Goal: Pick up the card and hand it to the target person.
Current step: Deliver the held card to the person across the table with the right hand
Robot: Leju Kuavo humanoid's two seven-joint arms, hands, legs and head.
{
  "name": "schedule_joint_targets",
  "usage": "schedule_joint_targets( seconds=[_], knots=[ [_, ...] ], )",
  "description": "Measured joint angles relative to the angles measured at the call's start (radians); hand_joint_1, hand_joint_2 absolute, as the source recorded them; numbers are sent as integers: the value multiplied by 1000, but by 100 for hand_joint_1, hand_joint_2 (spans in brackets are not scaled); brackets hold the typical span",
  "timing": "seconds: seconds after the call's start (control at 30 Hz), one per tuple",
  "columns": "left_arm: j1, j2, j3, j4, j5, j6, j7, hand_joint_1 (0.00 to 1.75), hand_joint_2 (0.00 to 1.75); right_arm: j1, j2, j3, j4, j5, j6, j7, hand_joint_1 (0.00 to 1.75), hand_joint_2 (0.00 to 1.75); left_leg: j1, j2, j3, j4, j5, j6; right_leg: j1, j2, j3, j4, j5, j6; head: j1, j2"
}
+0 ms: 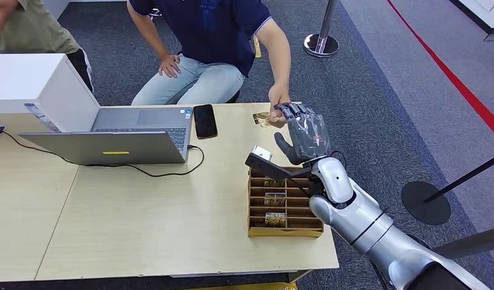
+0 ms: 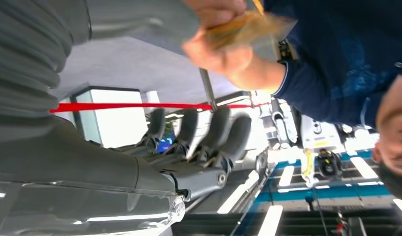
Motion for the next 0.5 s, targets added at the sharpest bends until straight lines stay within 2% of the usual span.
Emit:
schedule_joint_targets(
  seconds=[0.33, 0.43, 0.5],
  knots=[
    [1, 5, 0, 0, 6, 7, -11, 0, 0, 10, -5, -11, 43, -49, -11, 16, 0, 175, 0, 0, 0, 0, 0, 0, 0, 1, -1, 0, 0, 0, 0, 0],
    [1, 5, 0, 0, 6, 9, -11, 0, 0, 23, -13, -30, 46, -99, -47, 14, 0, 175, 0, 0, 0, 0, 0, 0, 0, 1, -1, 0, 0, 0, 0, 0],
    [2, 5, 0, 0, 10, 12, -10, 0, 0, 39, -24, -54, 45, -176, -102, -2, 0, 175, 0, 0, 0, 0, 0, 0, 0, 1, -1, 0, 0, 0, 0, 0]
  ],
)
